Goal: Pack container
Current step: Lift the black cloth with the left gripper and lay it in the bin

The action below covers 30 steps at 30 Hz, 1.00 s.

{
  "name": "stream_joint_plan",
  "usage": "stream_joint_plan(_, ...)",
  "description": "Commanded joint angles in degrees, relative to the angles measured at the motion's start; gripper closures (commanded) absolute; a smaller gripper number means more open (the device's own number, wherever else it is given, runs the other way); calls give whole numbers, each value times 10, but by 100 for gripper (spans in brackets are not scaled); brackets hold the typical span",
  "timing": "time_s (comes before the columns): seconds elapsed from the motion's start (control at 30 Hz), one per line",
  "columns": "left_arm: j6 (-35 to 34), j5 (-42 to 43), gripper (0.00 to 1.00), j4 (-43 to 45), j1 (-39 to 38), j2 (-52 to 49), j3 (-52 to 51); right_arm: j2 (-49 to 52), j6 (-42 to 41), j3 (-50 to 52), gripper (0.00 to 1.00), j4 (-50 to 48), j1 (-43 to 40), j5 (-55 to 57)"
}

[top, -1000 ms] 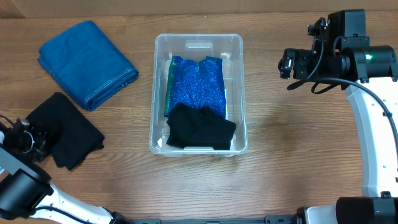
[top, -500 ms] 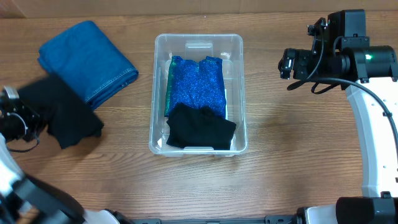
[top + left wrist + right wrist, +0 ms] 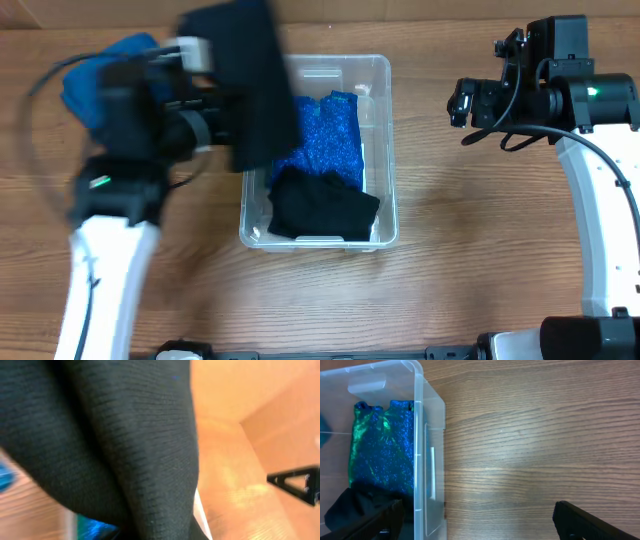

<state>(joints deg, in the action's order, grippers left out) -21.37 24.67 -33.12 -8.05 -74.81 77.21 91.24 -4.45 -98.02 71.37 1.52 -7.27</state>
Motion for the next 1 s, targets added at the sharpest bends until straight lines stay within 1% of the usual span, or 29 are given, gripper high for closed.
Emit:
stream_joint_plan(0.0,8,-85,96,67,-90,-75,7,-7,-1,-3,0,-1,0,-3)
stream_joint_plan(0.13,0,-86,96,130,-140,-172,7,-7,-1,-3,0,0,0,-3)
stream_joint_plan(0.27,-41,-77,96,161,-155,-244,7,-7,-1,-3,0,-1,0,-3)
stream_joint_plan(0.43,-64,-51,96,197,-173,-290,7,-7,-1,-3,0,-1,0,-3)
stream_joint_plan(0.57,-81,-52,96,196,-185,-298,7,-7,-1,-3,0,-1,0,-3)
stream_joint_plan(0.73,-82,-67,96,184,-184,-298,7,-7,-1,-3,0,-1,0,-3)
stream_joint_plan(0.87,-135,-75,96,148,-181,-298,7,-7,-1,-3,0,-1,0,-3)
stream_joint_plan(0.97,-184,-54,96,124,-182,-298,7,-7,-1,-3,0,-1,0,-3)
